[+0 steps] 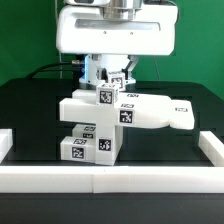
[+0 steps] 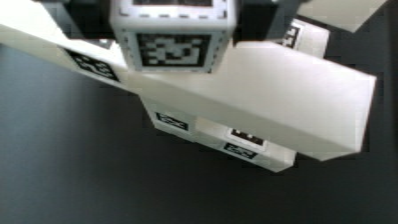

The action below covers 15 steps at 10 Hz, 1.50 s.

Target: Assemble chair

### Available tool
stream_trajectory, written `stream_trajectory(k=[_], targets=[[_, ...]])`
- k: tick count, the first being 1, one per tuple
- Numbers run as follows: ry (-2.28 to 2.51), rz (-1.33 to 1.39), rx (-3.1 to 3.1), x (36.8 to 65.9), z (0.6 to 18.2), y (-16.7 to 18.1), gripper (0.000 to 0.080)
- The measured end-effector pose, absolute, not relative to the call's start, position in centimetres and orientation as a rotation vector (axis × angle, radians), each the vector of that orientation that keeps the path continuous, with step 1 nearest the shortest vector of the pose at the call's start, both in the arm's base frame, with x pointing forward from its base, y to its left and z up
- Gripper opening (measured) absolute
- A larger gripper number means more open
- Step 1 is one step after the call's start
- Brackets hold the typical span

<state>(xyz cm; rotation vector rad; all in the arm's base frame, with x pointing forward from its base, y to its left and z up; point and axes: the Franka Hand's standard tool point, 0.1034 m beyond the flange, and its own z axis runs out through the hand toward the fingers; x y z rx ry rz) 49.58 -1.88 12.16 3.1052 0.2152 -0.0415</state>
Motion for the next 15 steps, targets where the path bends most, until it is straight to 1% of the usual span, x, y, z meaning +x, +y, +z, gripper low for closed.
stream_trajectory(k=[11, 13, 15], targets=[[0.212, -0.018, 3.101, 49.77, 12.18, -1.97, 0.029], [0.14, -0.017, 3.106, 49.77, 12.18, -1.94, 0.029], [-0.122, -0.013, 3.107, 49.77, 12.17, -1.89, 0.029]])
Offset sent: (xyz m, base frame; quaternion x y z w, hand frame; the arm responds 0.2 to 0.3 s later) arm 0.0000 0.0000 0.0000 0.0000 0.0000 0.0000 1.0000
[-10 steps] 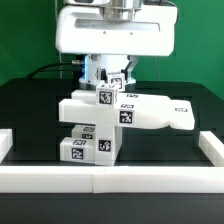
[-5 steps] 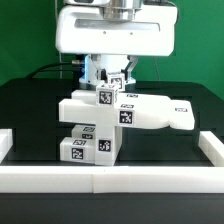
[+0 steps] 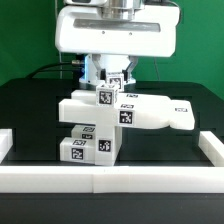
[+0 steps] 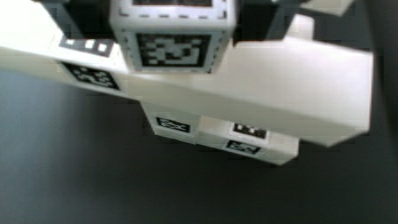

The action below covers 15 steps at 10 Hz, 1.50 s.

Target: Assemble chair

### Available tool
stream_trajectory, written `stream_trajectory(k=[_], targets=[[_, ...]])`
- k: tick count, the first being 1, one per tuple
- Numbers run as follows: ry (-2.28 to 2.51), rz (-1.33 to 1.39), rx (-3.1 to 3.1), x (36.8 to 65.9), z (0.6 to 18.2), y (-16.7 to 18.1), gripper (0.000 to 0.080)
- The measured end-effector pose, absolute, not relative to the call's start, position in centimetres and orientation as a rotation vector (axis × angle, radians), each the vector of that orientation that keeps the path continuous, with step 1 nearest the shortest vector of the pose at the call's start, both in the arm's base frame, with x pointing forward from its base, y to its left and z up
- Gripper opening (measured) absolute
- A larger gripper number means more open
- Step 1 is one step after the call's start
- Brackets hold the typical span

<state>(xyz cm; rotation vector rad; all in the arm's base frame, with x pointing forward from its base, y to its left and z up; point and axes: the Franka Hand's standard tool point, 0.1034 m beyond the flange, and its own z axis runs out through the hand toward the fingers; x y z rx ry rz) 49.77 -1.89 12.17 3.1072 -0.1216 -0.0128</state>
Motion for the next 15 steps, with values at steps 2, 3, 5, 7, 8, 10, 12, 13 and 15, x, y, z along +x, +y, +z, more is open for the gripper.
stream_trajectory(k=[2, 3, 5, 7, 8, 10, 12, 13, 15], targets=[[-0.306, -0.01, 3.095, 49.76, 12.15, -1.84, 0.029], [-0.418, -0.008, 3.082, 49.76, 12.15, -1.79, 0.029], [-0.603, -0.006, 3.051, 49.77, 12.14, -1.71, 0.029], [-0.837, -0.003, 3.003, 49.78, 12.12, -1.55, 0.029], [-0.941, -0.002, 2.973, 49.79, 12.12, -1.52, 0.029], [-1.124, -0.001, 2.913, 49.8, 12.1, -1.4, 0.029], [-1.213, -0.001, 2.883, 49.82, 12.1, -1.28, 0.029], [-1.212, -0.002, 2.883, 49.81, 12.07, -1.28, 0.0373], [-1.121, -0.004, 2.919, 49.77, 12.03, -1.28, 0.0571]])
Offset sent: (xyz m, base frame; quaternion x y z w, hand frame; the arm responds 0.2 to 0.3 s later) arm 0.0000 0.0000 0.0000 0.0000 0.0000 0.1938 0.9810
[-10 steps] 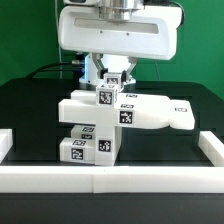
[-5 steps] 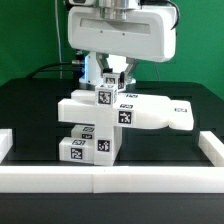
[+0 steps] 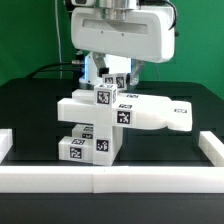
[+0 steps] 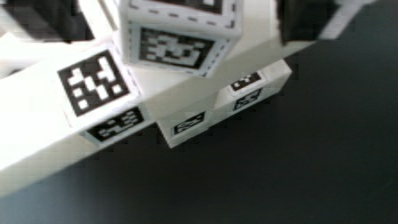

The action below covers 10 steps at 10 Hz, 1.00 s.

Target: Assemble chair

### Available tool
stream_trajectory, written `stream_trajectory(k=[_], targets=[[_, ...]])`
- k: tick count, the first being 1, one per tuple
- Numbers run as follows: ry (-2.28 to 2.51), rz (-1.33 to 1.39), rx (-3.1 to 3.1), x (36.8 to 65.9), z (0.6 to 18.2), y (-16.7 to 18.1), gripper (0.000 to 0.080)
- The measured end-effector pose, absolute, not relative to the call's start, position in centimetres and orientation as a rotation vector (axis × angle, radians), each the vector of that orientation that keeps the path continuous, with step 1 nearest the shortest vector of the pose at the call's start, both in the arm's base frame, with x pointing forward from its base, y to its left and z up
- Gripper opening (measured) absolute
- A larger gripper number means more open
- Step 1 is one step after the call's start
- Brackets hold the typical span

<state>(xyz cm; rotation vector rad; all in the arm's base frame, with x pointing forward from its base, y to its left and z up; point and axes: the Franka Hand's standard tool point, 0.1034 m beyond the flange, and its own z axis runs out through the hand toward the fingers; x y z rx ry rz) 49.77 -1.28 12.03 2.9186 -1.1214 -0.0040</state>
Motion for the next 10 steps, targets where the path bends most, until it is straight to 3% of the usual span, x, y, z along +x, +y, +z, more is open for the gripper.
stream_trajectory(k=[2, 10], targets=[[-1.012, -0.005, 2.959, 49.78, 12.04, -1.0, 0.0642], [0.152, -0.007, 3.127, 49.82, 12.24, -1.01, 0.0649]])
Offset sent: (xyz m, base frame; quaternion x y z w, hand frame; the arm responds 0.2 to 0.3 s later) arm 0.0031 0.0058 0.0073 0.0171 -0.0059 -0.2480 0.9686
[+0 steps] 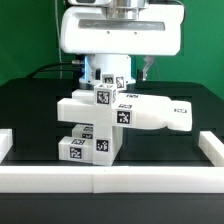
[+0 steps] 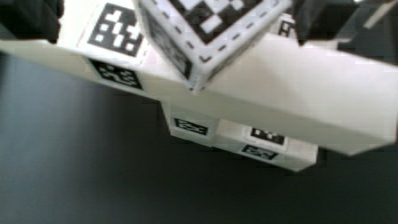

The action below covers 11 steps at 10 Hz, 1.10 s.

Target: Assemble chair

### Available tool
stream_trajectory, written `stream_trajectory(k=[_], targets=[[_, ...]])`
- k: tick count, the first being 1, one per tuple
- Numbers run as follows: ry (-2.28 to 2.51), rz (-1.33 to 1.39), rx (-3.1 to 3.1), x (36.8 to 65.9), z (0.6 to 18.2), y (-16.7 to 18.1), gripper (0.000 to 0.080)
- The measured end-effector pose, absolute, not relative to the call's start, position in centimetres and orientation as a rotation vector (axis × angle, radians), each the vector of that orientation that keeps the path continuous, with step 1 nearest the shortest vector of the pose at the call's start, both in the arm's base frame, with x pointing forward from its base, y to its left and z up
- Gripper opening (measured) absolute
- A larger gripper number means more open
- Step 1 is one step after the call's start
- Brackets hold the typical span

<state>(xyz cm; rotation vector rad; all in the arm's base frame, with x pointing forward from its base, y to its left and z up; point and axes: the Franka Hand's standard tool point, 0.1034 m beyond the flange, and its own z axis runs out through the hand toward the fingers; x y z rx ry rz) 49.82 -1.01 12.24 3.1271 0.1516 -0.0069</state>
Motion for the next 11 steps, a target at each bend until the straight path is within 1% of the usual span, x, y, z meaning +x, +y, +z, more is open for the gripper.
stream_trajectory(k=[6, 8, 10, 11], targets=[[0.782, -0.014, 3.028, 49.8, 12.24, -1.39, 0.0649], [0.817, -0.017, 3.016, 49.8, 12.24, -1.47, 0.0649], [0.813, -0.017, 3.016, 49.79, 12.23, -1.48, 0.0385], [0.806, -0.017, 3.018, 49.8, 12.23, -1.49, 0.0385]])
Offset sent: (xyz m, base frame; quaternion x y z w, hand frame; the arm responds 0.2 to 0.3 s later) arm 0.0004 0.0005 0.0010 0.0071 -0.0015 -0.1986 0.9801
